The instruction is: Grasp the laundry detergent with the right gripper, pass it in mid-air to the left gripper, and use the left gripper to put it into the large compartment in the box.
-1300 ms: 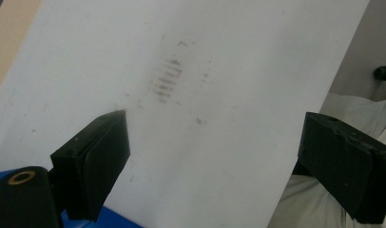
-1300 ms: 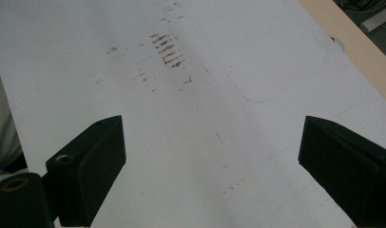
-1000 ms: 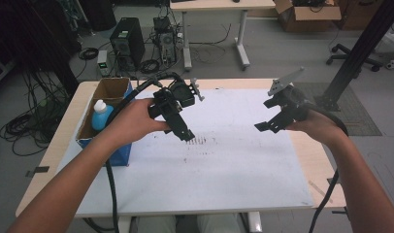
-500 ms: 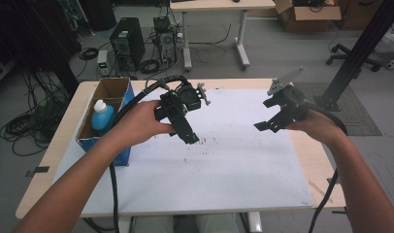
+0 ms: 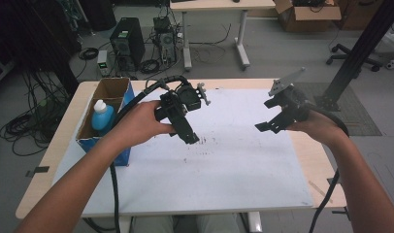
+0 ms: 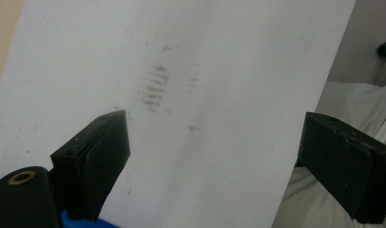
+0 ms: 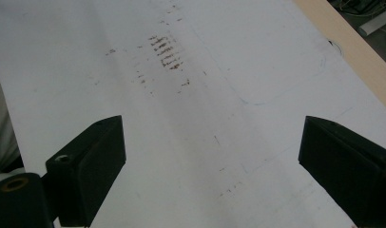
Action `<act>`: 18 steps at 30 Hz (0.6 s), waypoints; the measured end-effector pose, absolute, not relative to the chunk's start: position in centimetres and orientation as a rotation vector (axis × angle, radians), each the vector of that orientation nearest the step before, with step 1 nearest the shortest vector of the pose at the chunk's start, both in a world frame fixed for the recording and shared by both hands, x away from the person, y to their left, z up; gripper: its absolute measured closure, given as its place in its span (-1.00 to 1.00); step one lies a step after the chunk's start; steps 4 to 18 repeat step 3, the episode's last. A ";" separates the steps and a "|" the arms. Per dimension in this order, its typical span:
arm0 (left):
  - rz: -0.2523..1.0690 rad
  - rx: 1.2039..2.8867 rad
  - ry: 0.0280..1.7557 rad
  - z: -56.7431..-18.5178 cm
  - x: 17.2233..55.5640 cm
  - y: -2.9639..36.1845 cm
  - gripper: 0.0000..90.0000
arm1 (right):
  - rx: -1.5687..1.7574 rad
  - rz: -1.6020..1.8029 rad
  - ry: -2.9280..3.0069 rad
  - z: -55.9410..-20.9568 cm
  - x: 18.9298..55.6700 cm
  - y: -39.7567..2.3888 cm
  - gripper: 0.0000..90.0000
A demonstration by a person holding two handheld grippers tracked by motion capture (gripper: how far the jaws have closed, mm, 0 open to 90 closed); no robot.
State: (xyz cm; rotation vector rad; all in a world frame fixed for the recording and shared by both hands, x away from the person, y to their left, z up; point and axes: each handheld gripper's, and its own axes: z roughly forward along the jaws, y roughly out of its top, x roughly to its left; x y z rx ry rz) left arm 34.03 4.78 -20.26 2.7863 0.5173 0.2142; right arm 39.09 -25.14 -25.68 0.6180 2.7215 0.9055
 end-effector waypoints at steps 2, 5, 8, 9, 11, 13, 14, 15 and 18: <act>0.215 2.784 0.521 -20.2 34.0 4.8 -0.76 | 0.613 0.905 2.723 -25.7 39.1 -25.1 -0.82; 0.217 2.784 0.523 -20.2 34.0 4.8 -0.76 | 0.613 0.905 2.722 -25.7 39.0 -25.1 -0.82; 0.217 2.784 0.523 -20.2 34.0 4.8 -0.76 | 0.613 0.905 2.722 -25.7 39.0 -25.1 -0.82; 0.217 2.784 0.523 -20.2 34.0 4.8 -0.76 | 0.613 0.905 2.722 -25.7 39.0 -25.1 -0.82; 0.217 2.784 0.523 -20.2 34.0 4.8 -0.76 | 0.613 0.905 2.722 -25.7 39.0 -25.1 -0.82; 0.217 2.784 0.523 -20.2 34.0 4.8 -0.76 | 0.613 0.905 2.722 -25.7 39.0 -25.1 -0.82; 0.217 2.784 0.523 -20.2 34.0 4.8 -0.76 | 0.613 0.905 2.722 -25.7 39.0 -25.1 -0.82; 0.217 2.784 0.523 -20.2 34.0 4.8 -0.76 | 0.613 0.905 2.722 -25.7 39.0 -25.1 -0.82; 0.217 2.784 0.523 -20.2 34.0 4.8 -0.76 | 0.613 0.905 2.722 -25.7 39.0 -25.1 -0.82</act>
